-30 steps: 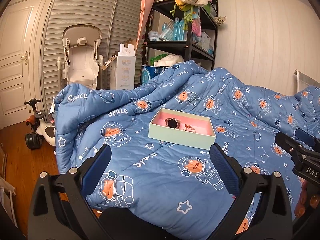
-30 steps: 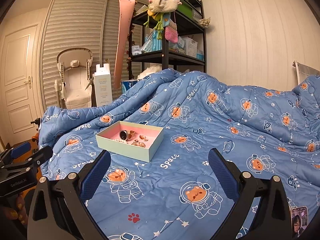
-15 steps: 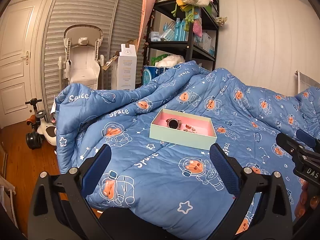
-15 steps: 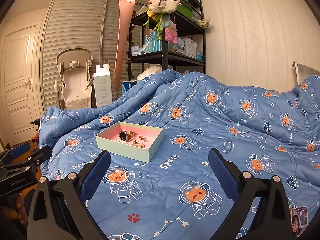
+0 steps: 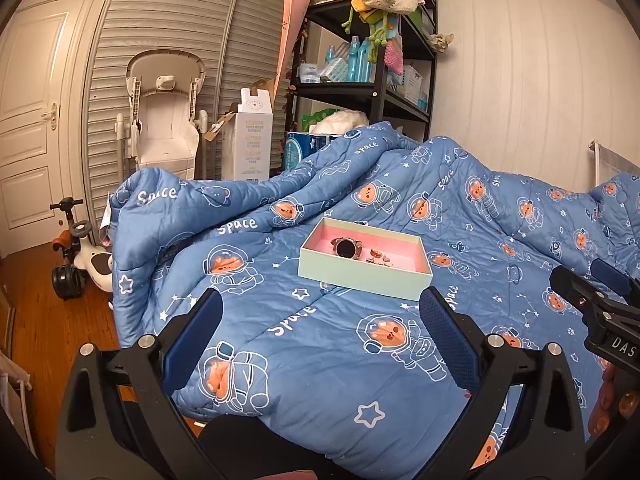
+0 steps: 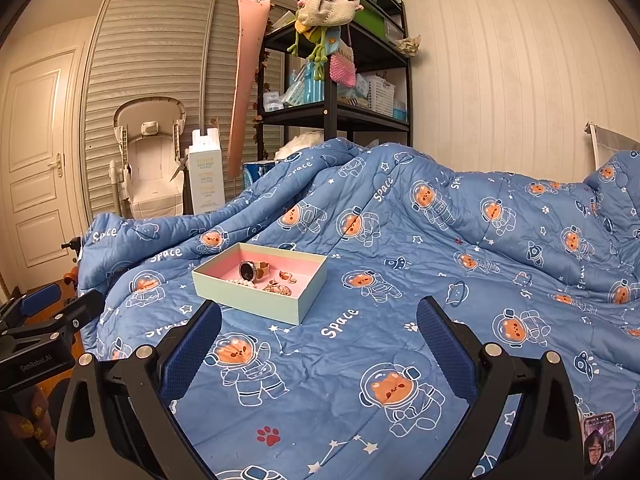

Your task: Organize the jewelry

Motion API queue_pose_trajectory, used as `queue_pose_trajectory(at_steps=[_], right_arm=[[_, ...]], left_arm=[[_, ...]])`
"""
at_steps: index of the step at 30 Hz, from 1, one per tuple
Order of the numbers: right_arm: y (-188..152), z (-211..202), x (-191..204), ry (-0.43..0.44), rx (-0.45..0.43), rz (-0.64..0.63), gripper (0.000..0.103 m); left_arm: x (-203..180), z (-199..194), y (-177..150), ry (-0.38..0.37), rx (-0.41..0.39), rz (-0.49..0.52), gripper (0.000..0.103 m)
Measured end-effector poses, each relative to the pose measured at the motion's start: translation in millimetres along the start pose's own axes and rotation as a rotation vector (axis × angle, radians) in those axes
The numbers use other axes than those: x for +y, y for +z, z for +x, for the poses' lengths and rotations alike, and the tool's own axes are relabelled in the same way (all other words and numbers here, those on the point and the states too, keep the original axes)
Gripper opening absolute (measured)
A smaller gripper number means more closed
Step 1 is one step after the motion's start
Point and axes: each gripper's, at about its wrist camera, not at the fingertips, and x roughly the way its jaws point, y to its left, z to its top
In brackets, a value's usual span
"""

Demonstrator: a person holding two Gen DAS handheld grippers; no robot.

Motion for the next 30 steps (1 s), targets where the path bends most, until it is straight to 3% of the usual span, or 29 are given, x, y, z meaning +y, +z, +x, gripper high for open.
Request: queue_pose_trajectory(at_steps=[30], right_arm=[[0.1,0.0,2.2,0.001,0.005,-0.005,0.096]], left_arm=[[-2.0,0.9,1.3,-0.007,0.010,-0.013,0.097]])
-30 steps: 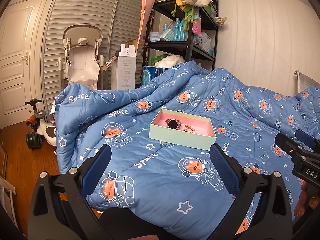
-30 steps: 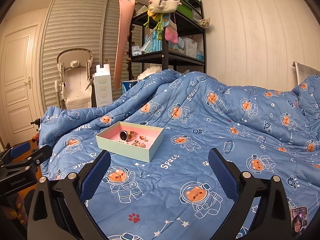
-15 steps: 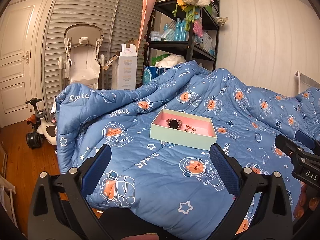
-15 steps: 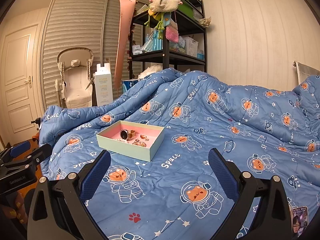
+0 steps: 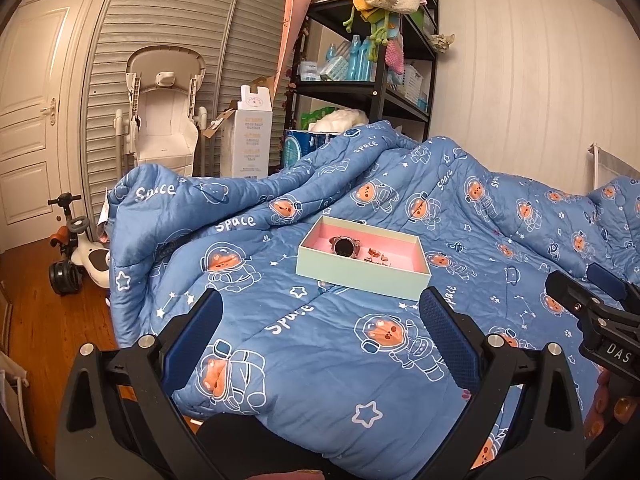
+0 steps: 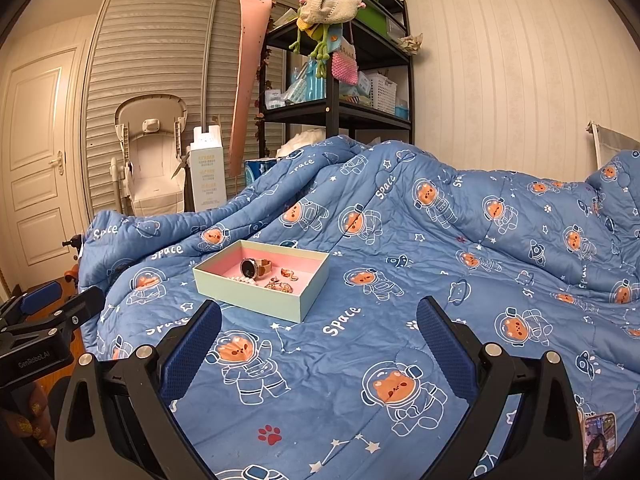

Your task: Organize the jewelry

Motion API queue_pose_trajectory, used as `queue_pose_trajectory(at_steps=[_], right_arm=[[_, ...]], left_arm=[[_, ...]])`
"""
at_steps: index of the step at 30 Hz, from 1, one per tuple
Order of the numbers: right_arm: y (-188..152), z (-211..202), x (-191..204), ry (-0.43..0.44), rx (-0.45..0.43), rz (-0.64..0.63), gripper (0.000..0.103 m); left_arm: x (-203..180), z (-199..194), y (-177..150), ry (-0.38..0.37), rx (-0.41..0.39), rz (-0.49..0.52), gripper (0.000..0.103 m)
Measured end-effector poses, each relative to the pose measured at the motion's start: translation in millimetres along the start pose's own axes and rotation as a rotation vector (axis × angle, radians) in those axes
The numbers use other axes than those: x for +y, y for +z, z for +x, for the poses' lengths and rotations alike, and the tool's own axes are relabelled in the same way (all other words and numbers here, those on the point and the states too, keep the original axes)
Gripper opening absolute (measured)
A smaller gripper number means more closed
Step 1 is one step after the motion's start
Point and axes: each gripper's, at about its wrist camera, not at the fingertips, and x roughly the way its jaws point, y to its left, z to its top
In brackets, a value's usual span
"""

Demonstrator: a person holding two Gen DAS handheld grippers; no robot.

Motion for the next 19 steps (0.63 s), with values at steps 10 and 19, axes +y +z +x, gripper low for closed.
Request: queue_pose_trajectory(at_steps=[10,19], right_arm=[[-1.4,0.2,1.1,0.001,0.002,-0.002,0.096],[-1.3,0.2,1.1,0.000,0.002,-0.002,0.096]], left_arm=[[1.5,-1.8,-0.9,0.004,-0.008,-0.022,0.097],[0.7,0.9,-1.0,-0.005,0.018,-0.028,0.097]])
